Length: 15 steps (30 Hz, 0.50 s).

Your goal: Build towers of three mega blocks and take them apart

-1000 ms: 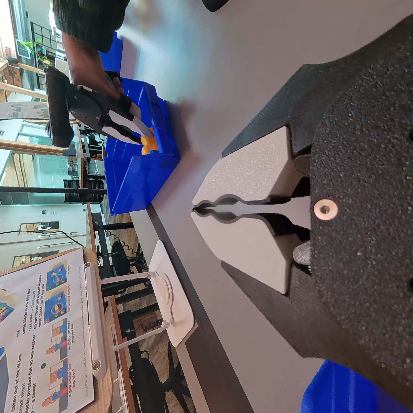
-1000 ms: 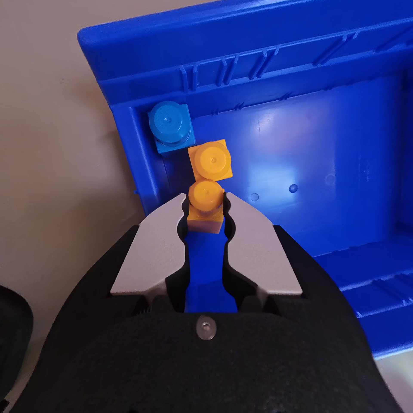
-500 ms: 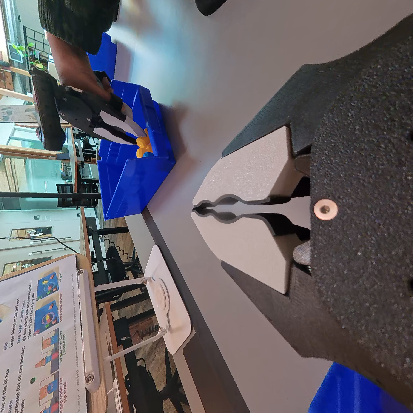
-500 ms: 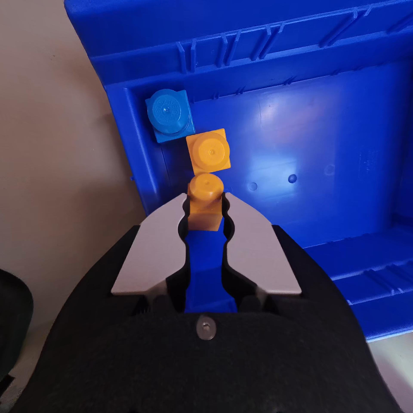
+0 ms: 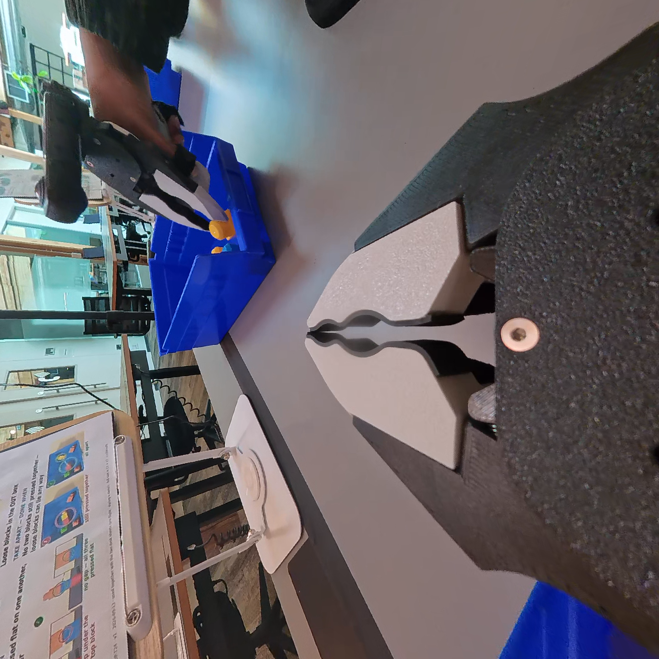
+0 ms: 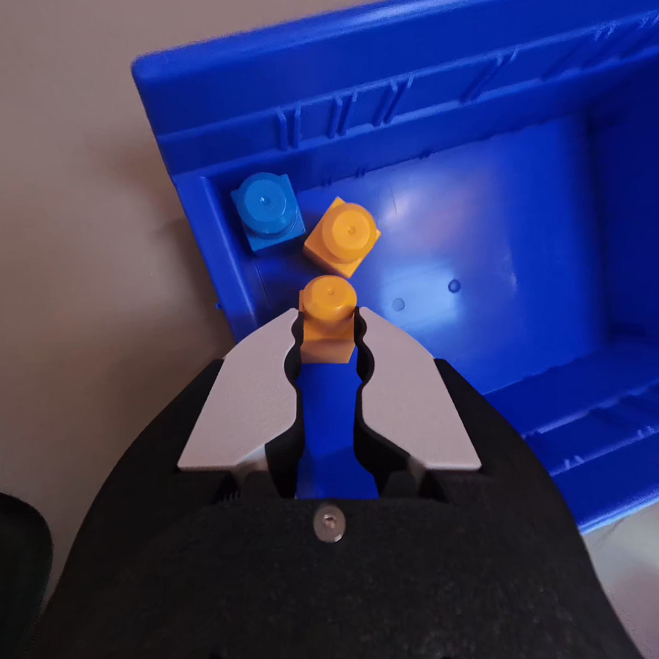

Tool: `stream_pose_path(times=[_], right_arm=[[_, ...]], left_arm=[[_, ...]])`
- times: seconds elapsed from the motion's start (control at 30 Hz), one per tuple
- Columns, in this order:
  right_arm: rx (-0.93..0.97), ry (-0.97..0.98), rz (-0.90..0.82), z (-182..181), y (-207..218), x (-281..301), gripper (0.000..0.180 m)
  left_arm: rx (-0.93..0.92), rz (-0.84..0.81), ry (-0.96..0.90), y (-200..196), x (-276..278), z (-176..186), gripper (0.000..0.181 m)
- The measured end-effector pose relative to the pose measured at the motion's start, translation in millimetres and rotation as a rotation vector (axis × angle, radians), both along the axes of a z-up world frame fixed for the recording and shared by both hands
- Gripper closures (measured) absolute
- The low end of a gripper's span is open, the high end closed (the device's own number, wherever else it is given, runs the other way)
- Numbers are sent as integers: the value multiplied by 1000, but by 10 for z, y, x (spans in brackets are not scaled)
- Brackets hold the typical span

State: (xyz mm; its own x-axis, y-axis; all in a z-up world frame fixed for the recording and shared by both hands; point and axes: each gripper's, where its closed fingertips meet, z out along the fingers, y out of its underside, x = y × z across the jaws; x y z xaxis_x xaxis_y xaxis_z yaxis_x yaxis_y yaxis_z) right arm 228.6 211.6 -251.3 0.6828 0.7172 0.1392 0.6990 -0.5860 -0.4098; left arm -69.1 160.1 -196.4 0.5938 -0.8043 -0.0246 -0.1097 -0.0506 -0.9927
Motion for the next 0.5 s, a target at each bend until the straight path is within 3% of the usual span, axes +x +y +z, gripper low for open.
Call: stream_pose_path(times=[0.23, 0.5], right_arm=[[-47, 9, -237, -39, -120, 72, 152], [-78, -69, -275, -42, -239, 231, 152]], left_arm=[[-4, -4, 5, -6, 8, -14, 181], [-12, -10, 11, -9, 22, -38, 181]])
